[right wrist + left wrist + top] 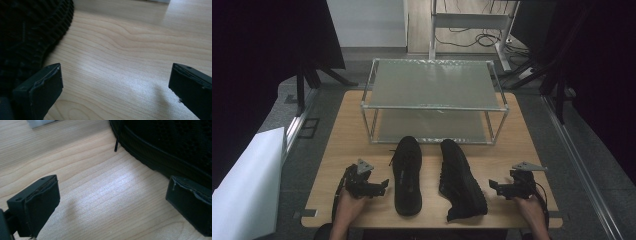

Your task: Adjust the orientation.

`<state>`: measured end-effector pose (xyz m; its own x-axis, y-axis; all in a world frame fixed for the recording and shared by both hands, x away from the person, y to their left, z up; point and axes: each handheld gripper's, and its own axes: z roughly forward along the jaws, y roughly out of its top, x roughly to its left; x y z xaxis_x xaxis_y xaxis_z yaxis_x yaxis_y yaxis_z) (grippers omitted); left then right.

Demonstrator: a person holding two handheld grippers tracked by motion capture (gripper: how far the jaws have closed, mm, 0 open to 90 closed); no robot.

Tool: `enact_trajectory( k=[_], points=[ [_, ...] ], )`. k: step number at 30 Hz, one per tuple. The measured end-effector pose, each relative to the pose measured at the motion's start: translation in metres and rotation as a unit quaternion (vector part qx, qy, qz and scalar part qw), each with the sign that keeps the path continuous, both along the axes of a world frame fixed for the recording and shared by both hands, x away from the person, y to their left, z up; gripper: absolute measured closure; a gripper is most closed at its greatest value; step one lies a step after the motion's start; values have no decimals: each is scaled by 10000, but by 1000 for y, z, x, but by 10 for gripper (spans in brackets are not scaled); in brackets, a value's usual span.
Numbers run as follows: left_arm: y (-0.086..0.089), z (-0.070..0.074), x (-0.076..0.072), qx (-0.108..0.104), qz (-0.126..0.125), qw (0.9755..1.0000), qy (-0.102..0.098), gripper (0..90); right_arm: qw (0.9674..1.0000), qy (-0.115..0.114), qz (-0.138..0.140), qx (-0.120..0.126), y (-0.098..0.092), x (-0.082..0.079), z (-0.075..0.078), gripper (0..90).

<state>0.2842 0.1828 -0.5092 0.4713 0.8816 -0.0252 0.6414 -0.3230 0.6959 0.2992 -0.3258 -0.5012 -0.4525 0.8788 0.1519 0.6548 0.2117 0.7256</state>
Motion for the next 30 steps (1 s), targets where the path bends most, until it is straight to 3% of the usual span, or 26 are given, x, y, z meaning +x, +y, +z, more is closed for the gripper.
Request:
enact_trajectory(
  k=[14, 23, 30],
  points=[
    [0, -2, 1, 7, 20, 10000, 16, 0, 9996, -196, 93, 186, 9, -2, 28, 0],
    [-1, -3, 2, 39, 16, 10000, 57, 0, 9982, -315, 440, 243, 32, -5, 51, 0],
    [-1, -4, 2, 70, 17, 9999, 90, 0, 9973, -374, 580, 233, 53, -2, 57, 0]
  ],
)
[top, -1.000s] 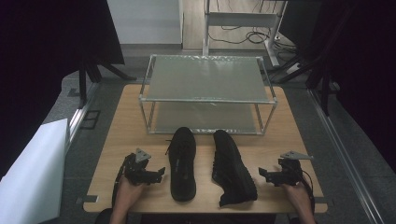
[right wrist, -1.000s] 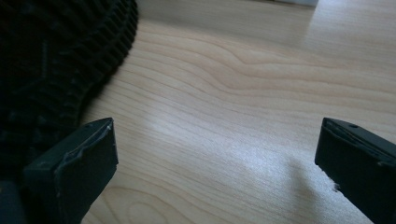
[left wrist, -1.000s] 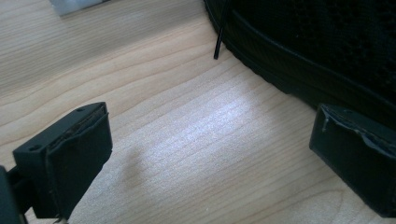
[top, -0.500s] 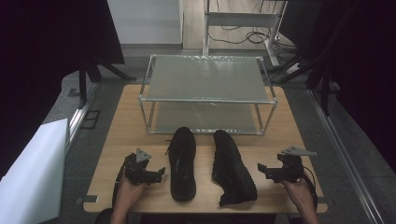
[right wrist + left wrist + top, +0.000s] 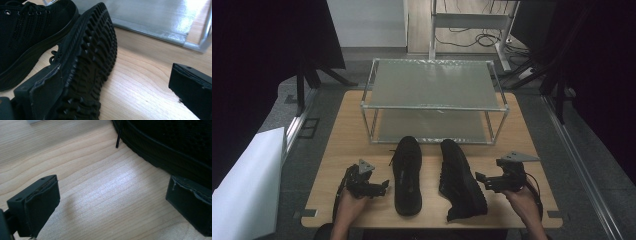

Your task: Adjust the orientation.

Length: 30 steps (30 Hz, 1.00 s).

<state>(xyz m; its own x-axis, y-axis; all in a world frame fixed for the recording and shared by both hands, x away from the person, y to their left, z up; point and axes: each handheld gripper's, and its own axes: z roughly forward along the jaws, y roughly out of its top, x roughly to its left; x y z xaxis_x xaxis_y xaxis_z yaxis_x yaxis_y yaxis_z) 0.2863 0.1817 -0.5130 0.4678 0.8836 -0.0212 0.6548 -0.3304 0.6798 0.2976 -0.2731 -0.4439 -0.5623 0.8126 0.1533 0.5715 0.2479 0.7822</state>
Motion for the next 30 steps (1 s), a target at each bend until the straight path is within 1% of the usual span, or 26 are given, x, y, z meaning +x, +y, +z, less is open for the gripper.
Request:
enact_trajectory(
  k=[3, 5, 9, 12, 14, 18, 24, 30],
  points=[
    [0, 0, 0, 6, 0, 10000, 15, 0, 10000, -34, 4, -71, 7, 2, 0, 0],
    [-1, -1, 0, 21, -7, 10000, 26, 0, 9999, -82, -48, -108, 12, 4, -1, 0],
    [-1, -1, 0, 19, -4, 10000, 32, 0, 9998, -132, -136, -95, 18, 8, -4, 0],
    [0, -1, 0, 12, 8, 10000, 35, 0, 9994, -180, -192, -224, 21, 9, -8, 0],
    [0, -1, 0, 25, 0, 10000, 43, 0, 9995, -197, -166, -177, 19, 10, -10, 0],
    [0, -1, 0, 32, -3, 10000, 54, 0, 9983, -357, -214, -401, 16, 8, -7, 0],
    [1, -1, 0, 18, 19, 10000, 65, 0, 9980, -321, -428, -348, 6, 9, -6, 0],
    [0, -2, 1, 62, 12, 9999, 104, 0, 9960, -377, -700, -416, -9, 10, -5, 15]
  ],
)
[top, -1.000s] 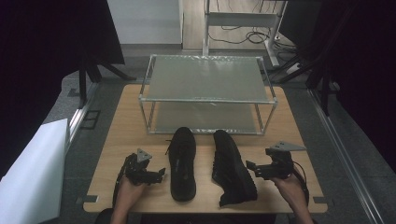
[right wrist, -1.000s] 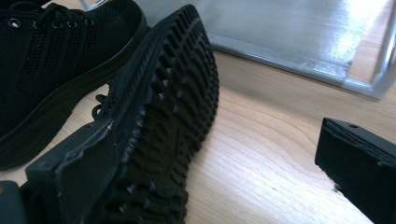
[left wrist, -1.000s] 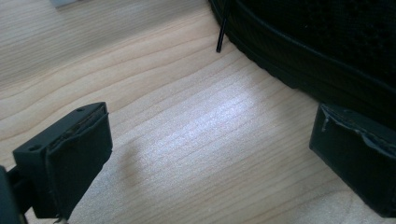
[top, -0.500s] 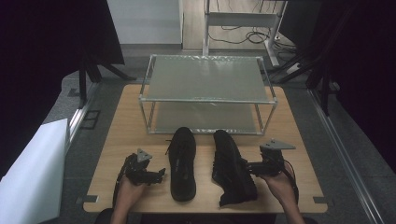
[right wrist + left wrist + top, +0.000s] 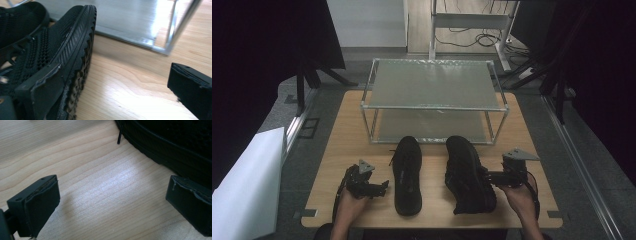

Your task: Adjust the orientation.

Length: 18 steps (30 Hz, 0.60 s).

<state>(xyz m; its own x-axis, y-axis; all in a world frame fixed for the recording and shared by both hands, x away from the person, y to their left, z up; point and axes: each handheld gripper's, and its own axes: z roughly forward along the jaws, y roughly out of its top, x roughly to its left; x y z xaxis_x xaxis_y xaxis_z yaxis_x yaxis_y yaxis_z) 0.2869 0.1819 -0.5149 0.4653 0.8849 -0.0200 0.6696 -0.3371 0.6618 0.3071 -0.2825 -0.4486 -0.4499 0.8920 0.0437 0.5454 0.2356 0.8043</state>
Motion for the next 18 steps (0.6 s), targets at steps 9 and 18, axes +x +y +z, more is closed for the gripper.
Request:
enact_trajectory(
  k=[9, 18],
  points=[
    [0, -1, 1, 25, 17, 10000, 33, 0, 9995, 36, -244, 174, -17, 2, -6, 50],
    [-1, -1, 1, 31, 16, 10000, 55, 0, 9986, 114, -480, 182, -33, 3, -13, 135]
  ],
)
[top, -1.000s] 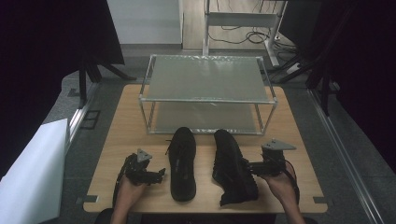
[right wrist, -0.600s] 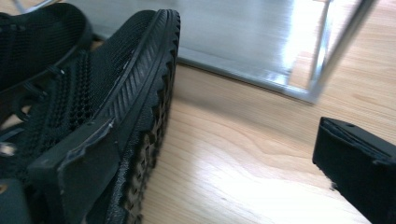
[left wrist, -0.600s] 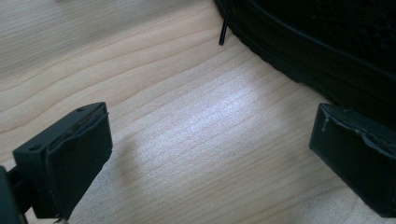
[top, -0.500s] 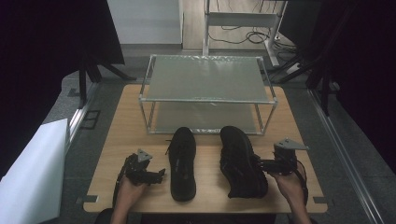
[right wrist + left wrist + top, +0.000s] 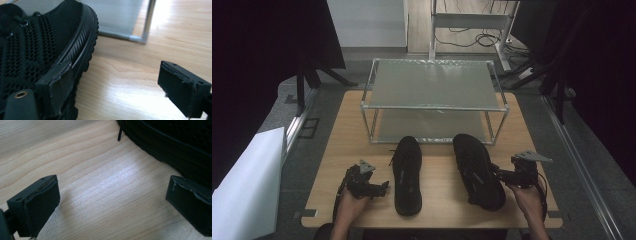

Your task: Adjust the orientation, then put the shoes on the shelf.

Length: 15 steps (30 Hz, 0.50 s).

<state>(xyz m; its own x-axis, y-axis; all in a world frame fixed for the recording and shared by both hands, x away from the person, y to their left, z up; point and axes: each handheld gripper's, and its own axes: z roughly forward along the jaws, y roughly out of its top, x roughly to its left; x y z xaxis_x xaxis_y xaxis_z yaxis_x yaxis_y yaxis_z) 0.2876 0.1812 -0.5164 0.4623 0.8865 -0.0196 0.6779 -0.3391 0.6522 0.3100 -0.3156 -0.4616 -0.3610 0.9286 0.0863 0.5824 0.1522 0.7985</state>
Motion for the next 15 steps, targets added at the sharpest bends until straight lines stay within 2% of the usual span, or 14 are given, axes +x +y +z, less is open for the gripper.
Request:
enact_trajectory(
  k=[3, 6, 9, 15],
  points=[
    [0, 0, 0, -25, 28, 10000, 16, 0, 9999, 54, -132, -53, -6, 1, -5, 144],
    [0, 0, 1, -99, 69, 9998, 177, 0, 9996, 195, -181, -106, -12, 4, -13, 127],
    [1, 1, 1, -69, 100, 9997, 206, 0, 9994, 316, -134, 88, -18, 5, -18, 112],
    [2, 4, 0, -150, 172, 9996, 162, 5, 9994, 307, -36, 176, -20, 3, -15, 86]
  ],
)
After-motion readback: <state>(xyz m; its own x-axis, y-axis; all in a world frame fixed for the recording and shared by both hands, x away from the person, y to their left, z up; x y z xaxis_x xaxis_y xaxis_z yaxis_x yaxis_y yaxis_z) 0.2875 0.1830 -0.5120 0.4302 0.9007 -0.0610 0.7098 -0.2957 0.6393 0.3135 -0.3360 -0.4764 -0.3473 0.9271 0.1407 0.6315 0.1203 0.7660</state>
